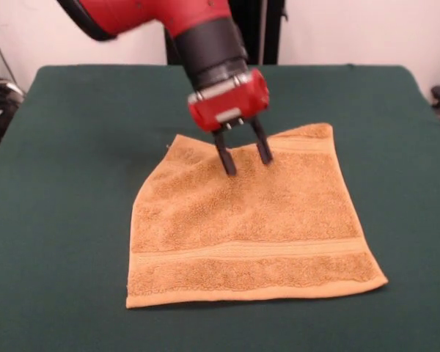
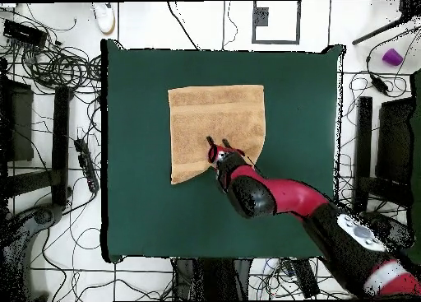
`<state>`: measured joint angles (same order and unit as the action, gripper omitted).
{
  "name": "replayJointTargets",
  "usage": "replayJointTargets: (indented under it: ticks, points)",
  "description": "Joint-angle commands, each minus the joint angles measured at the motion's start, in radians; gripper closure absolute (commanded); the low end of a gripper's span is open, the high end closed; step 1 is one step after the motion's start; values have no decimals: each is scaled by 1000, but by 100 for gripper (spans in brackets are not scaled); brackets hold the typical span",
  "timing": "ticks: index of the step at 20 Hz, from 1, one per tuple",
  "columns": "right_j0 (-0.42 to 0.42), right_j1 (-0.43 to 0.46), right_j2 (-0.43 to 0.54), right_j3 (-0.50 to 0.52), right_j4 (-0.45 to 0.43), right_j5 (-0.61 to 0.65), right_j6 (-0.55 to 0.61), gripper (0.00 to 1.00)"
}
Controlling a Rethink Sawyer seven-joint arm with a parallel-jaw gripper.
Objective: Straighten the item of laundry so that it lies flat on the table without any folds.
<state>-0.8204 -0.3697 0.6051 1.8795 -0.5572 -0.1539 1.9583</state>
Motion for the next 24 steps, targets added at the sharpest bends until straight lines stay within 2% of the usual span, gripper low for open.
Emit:
replayJointTargets:
  ticks: [1, 4, 6, 12, 14, 19, 24]
  points:
    - [130, 237, -143, -275, 44, -138, 136, 0]
    - [39, 305, -76, -296, -101, -107, 68, 0]
    - [-3, 309, -55, -271, -154, -86, 50, 0]
    - [-5, 259, -86, -194, -168, -105, 84, 0]
    - [23, 291, -106, -233, -161, -146, 97, 0]
    - [75, 406, -80, -365, -119, -227, 133, 0]
    - [105, 481, 10, -527, -108, -117, 105, 0]
